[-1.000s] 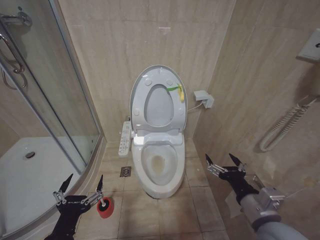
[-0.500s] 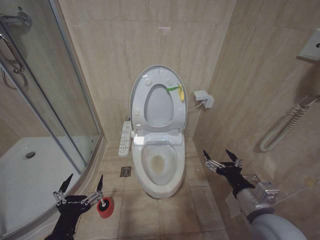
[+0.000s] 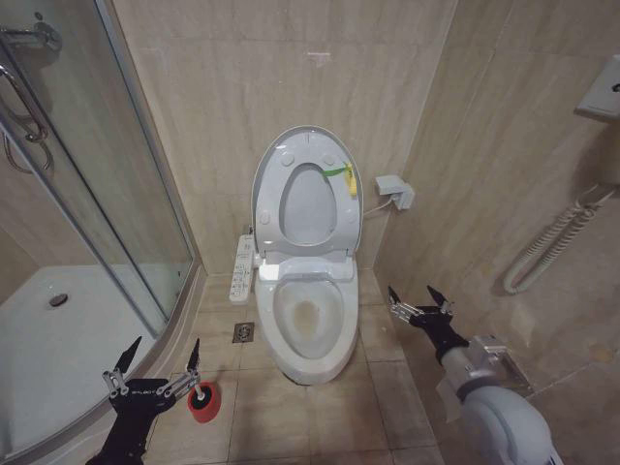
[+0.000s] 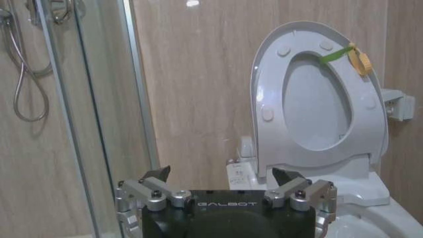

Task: Open the toilet lid, clean the toilet bowl with a toilet brush, close the toilet lid, and flush.

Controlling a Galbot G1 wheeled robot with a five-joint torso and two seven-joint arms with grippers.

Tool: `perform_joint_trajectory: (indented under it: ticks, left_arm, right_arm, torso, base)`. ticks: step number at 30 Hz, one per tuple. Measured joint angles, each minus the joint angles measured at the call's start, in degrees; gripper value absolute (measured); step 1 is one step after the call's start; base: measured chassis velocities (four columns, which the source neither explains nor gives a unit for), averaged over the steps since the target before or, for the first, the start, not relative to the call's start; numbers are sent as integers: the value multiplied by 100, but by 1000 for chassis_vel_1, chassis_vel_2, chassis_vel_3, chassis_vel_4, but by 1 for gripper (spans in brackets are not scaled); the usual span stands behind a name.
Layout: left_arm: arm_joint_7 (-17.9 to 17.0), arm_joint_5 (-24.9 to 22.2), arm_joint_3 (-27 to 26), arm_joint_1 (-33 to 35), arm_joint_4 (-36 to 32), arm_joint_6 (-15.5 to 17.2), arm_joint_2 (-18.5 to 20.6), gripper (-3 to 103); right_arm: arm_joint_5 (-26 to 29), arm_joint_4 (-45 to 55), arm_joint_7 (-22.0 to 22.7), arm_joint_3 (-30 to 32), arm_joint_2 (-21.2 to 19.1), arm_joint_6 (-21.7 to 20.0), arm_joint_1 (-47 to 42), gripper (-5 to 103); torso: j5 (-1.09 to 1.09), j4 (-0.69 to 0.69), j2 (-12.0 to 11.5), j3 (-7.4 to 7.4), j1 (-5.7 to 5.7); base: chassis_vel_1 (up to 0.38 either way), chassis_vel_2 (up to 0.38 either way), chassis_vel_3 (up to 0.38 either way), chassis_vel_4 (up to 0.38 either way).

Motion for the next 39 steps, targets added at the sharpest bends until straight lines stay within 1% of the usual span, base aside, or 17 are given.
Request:
perform_joint_trajectory:
  ticks: [2, 3, 6, 7, 11, 14, 15, 19, 21, 22, 27, 34, 39]
  left_arm:
    - [0, 0, 0, 0, 0, 0, 0, 100]
    - [0, 0, 0, 0, 0, 0, 0, 100]
    - [0, 0, 0, 0, 0, 0, 0, 100]
    - [0, 0, 0, 0, 0, 0, 0, 100]
    - [0, 0, 0, 0, 0, 0, 0, 100]
    - [0, 0, 0, 0, 0, 0, 1, 100]
    - [0, 0, 0, 0, 0, 0, 0, 100]
    - [0, 0, 0, 0, 0, 0, 1, 100]
    - [0, 0, 0, 0, 0, 0, 0, 100]
    - [0, 0, 0, 0, 0, 0, 0, 100]
    - [0, 0, 0, 0, 0, 0, 0, 100]
    - [0, 0, 0, 0, 0, 0, 0, 100]
    - [0, 0, 0, 0, 0, 0, 1, 100]
  right_arm:
    - [2, -287, -3, -69, -132, 62, 295, 100]
    - [2, -287, -3, -69, -132, 62, 295, 100]
    - [56, -596, 31, -145, -243, 90, 732, 100]
    - [56, -596, 31, -145, -243, 90, 732, 100]
    - [90, -1037, 52, -296, -287, 198, 1339, 100]
    - [88, -1182, 55, -353, -280, 247, 1502, 100]
    - [84, -1409, 60, -450, -260, 304, 1749, 100]
    - [-7, -1911, 66, -636, -236, 438, 2175, 100]
    - [-140, -2351, 49, -750, -223, 489, 2566, 100]
    - [-140, -2351, 49, -750, -223, 489, 2566, 100]
    - [-340, -3030, 4, -841, -176, 627, 3272, 100]
    - [-499, -3498, 23, -960, 9, 673, 3851, 100]
    - [-747, -3965, -63, -994, 170, 832, 4341, 100]
  torso:
    - [1, 0, 0, 0, 0]
    - [1, 0, 0, 0, 0]
    - [-1, 0, 0, 0, 0]
    - [-1, 0, 0, 0, 0]
    - [0, 0, 0, 0, 0]
    - [0, -1, 0, 0, 0]
    - [0, 1, 0, 0, 0]
    - [0, 0, 0, 0, 0]
    - [0, 0, 0, 0, 1]
    - [0, 0, 0, 0, 1]
    - [-1, -1, 0, 0, 0]
    - [-2, 0, 0, 0, 0]
    - [-1, 0, 0, 0, 0]
  base:
    - [0, 0, 0, 0]
    - [0, 0, 0, 0]
    - [0, 0, 0, 0]
    - [0, 0, 0, 0]
    - [0, 0, 0, 0]
    - [0, 0, 0, 0]
    - [0, 0, 0, 0]
    - [0, 0, 0, 0]
    - [0, 0, 0, 0]
    - [0, 0, 0, 0]
    - [0, 0, 0, 0]
    - [0, 0, 0, 0]
    - [0, 0, 0, 0]
